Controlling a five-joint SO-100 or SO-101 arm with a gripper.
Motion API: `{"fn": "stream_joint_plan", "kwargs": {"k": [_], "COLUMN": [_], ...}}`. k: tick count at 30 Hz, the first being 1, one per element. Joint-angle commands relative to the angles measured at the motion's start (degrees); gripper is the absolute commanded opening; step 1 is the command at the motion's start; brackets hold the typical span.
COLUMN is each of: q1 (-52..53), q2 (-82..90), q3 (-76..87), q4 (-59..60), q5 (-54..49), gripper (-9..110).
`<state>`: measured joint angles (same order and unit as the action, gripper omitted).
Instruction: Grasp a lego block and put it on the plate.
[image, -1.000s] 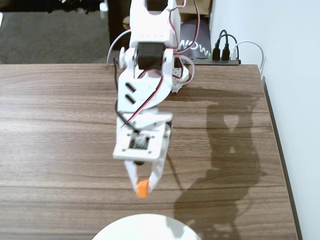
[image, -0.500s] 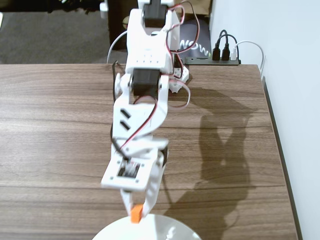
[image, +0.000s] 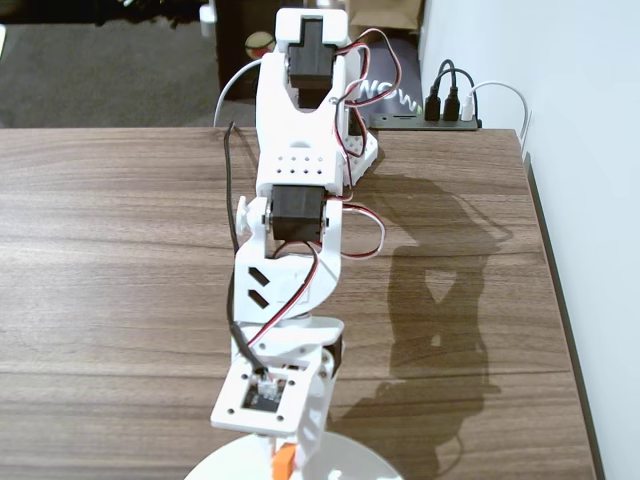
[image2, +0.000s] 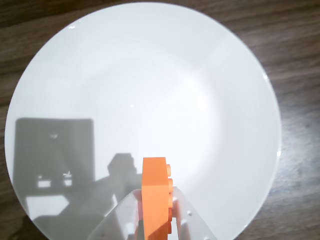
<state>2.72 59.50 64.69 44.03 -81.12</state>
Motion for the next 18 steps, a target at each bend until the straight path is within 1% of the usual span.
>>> {"fn": "stream_joint_plan", "kwargs": {"k": [1, 15, 18], "q1": [-0.8, -1.5, -1.2], "q2": [0.3, -0.8, -1.1], "q3": [-2.9, -3.0, -3.0], "q4": [0.4, 1.6, 1.7], "q5": [0.4, 1.3, 1.3], "gripper": [3, 4, 9]}}
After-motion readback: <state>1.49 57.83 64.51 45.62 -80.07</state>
